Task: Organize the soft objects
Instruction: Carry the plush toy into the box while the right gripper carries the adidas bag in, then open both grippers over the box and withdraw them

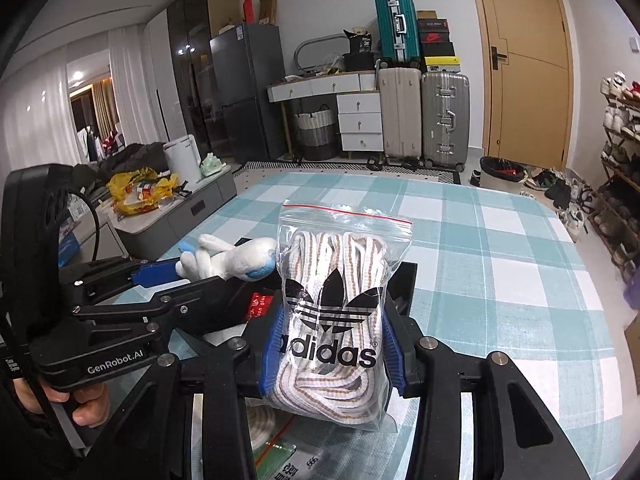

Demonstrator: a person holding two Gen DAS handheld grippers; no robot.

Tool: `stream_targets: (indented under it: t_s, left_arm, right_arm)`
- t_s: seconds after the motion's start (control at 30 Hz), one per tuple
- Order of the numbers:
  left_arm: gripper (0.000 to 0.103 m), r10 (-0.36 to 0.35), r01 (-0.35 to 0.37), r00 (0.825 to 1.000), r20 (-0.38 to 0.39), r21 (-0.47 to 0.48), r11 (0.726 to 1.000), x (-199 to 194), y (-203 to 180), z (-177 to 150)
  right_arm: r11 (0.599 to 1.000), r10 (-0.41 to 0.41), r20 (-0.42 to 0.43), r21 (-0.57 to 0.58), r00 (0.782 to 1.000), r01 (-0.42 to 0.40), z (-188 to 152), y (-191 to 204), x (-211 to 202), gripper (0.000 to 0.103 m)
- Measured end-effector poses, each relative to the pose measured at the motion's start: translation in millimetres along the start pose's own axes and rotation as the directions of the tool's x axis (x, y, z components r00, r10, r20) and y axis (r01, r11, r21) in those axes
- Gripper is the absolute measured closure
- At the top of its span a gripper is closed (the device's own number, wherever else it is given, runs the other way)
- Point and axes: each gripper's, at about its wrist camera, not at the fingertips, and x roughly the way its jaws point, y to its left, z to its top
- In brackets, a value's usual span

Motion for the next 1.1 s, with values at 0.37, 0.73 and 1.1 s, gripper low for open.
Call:
stream_targets:
  t_s: [0.37,0.73,1.1]
  left_arm:
    - [0.061,0.017,-0.017,0.999,-0.027,0.025,1.0,8.3,-1.7,-0.5]
    - [0.04,-0.047,0.046,0.998,-0.037,-0.026,0.999,5.4,7.3,-1.8]
    - [0.001,-0.077,0.077,0.997,-0.004,-0.082,0.994,-13.9,14.6,-16.3]
  right_arm:
    - [0.998,-0.03,-0.046,-0.054,0.998,0.027,3.2,1.8,26.0,0.06]
    - [0.997,-0.02,-0.04,-0.069,0.999,0.017,2.8,-1.7,27.0,0.047]
    - [1.0,-0.03,0.009,-0.002,1.0,0.03,-12.7,-15.7,-11.7,0.001]
